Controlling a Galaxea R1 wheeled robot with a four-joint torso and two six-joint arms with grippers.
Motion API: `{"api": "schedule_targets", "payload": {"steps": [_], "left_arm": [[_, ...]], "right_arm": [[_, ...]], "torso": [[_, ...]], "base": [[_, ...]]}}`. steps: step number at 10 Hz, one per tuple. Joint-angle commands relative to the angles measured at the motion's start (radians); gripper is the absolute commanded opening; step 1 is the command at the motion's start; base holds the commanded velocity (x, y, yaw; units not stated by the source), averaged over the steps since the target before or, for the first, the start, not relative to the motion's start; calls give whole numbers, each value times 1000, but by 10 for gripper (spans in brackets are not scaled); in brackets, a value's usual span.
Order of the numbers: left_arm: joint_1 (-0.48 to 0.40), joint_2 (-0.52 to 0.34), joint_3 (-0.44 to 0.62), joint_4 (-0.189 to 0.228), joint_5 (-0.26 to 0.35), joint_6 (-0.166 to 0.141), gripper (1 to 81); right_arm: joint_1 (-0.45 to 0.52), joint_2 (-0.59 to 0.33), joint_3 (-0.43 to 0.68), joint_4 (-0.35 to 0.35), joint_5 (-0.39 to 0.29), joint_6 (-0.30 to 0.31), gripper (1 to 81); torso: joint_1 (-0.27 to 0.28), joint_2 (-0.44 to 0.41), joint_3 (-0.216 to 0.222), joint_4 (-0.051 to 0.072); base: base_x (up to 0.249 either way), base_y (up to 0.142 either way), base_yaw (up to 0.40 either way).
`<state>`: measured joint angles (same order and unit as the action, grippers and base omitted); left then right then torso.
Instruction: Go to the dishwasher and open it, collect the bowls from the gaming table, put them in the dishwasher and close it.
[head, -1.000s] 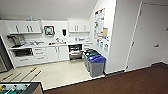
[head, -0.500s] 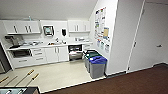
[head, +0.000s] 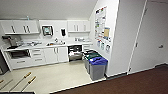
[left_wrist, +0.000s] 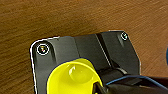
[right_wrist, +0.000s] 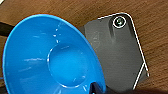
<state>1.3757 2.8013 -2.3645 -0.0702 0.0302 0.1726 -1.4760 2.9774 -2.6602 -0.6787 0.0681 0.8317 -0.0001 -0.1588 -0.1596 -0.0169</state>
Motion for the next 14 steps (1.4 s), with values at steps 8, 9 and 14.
{"api": "schedule_targets", "payload": {"steps": [8,9,14], "left_arm": [[-68,-14,10,1,51,7,10],[-69,-14,10,1,51,7,10],[-69,-15,10,1,51,7,10]], "right_arm": [[47,8,5,-24,-25,-11,10],[45,8,5,-24,-25,-11,10],[47,10,5,-24,-25,-11,10]], "torso": [[0,0,0,0],[0,0,0,0],[0,0,0,0]], "base": [[137,0,0],[132,0,0],[132,0,0]]}}
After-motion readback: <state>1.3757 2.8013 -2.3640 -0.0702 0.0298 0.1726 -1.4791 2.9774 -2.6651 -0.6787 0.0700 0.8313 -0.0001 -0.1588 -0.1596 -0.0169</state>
